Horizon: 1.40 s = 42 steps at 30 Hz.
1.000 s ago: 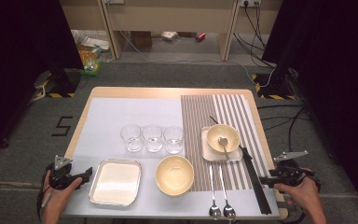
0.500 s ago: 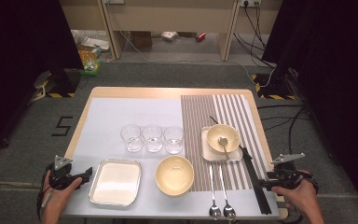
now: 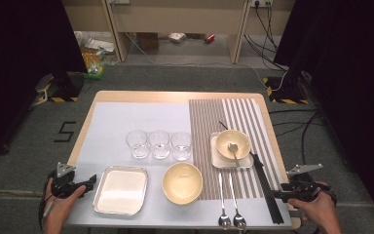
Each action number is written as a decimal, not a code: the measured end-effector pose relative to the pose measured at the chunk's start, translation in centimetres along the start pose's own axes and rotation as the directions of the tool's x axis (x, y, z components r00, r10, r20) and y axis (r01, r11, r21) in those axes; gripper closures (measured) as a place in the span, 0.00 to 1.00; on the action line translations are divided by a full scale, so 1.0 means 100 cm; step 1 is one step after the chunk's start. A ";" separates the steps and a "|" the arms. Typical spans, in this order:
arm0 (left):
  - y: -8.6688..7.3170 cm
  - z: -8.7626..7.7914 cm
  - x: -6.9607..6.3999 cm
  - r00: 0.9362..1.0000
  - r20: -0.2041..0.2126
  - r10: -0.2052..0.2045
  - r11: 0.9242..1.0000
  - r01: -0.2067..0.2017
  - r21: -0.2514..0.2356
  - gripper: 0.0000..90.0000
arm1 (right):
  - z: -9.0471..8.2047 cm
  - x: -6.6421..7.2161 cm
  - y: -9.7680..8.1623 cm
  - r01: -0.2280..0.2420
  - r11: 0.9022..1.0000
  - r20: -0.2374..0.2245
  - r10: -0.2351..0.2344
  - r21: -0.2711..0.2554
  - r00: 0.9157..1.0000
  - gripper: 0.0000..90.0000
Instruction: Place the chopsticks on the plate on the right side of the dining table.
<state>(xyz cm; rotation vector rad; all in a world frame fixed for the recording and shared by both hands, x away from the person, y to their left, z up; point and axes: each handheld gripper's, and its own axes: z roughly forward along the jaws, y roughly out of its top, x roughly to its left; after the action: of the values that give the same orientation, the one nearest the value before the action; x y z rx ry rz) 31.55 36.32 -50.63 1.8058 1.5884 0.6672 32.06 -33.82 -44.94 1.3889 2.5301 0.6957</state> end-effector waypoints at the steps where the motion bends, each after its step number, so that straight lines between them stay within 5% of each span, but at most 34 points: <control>1: 0.000 0.000 0.000 1.000 0.000 0.000 1.000 0.000 0.001 0.15 | 0.000 0.000 0.000 0.000 1.000 0.000 0.000 0.001 1.000 0.58; 32: 0.000 0.000 0.000 1.000 -0.001 0.002 1.000 -0.002 0.002 0.15 | 0.010 -0.003 -0.002 -0.029 0.999 -0.051 0.029 0.018 0.998 0.67; 42: 0.000 0.000 0.000 1.000 -0.004 0.003 1.000 -0.003 0.001 0.15 | 0.011 -0.010 0.005 -0.075 0.994 -0.059 0.079 0.077 0.995 0.81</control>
<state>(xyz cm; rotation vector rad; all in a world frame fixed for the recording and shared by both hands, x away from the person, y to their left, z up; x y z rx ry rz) 31.54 36.28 -50.63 1.8084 1.5890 0.6718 33.44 -34.08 -45.76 1.5198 2.5868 0.6746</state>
